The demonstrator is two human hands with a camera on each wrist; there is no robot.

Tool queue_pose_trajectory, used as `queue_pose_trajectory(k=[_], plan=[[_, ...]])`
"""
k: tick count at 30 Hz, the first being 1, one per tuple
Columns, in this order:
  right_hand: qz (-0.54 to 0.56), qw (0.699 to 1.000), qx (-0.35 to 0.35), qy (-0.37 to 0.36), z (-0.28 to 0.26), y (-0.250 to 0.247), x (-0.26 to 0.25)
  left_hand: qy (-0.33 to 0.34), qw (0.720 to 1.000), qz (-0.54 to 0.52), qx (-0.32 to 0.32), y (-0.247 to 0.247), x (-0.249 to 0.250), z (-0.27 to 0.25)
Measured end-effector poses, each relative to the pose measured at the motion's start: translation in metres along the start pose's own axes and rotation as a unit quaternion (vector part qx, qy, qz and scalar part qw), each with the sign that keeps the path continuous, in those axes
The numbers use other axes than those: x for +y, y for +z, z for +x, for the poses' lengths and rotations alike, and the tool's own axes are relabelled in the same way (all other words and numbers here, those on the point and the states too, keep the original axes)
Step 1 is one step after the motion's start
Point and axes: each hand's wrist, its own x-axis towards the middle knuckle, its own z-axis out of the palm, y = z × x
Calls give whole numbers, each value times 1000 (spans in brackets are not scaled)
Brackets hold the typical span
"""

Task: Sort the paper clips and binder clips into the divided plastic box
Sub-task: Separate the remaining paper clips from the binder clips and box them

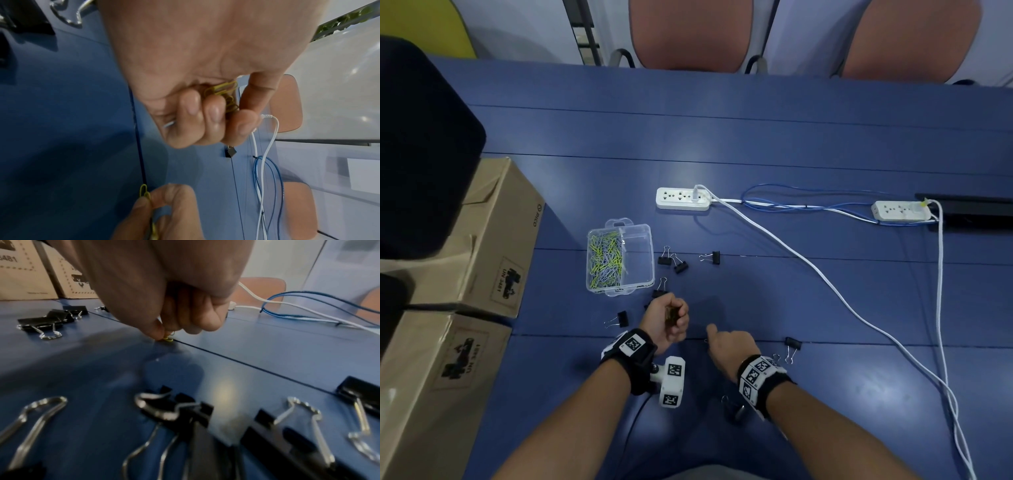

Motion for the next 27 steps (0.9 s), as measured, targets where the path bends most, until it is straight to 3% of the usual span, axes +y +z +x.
queue_pose_trajectory(k=[9,12,14,16,18,21,24,27], plan=[[14,1000,-25,4,5,-5,-3,6,1000,-4,-2,-4,3,-6],[92,996,-10,3,0,-10,5,-2,1000,15,17,-6,3,-4],[271,960,26,62,-1,-6,15,-8,997,59,46,-6,2,-2],[452,876,70,154,-2,-5,27,5,981,167,102,-2,0,1],[576,785,93,206,-5,-9,35,68,920,358,146,3,-4,2],[708,660,90,234,-13,-17,43,124,773,615,96,11,-19,4],[773,582,79,240,-17,-24,47,129,673,727,46,23,-33,10],[817,531,45,221,-17,-25,49,144,591,793,29,35,-44,14]])
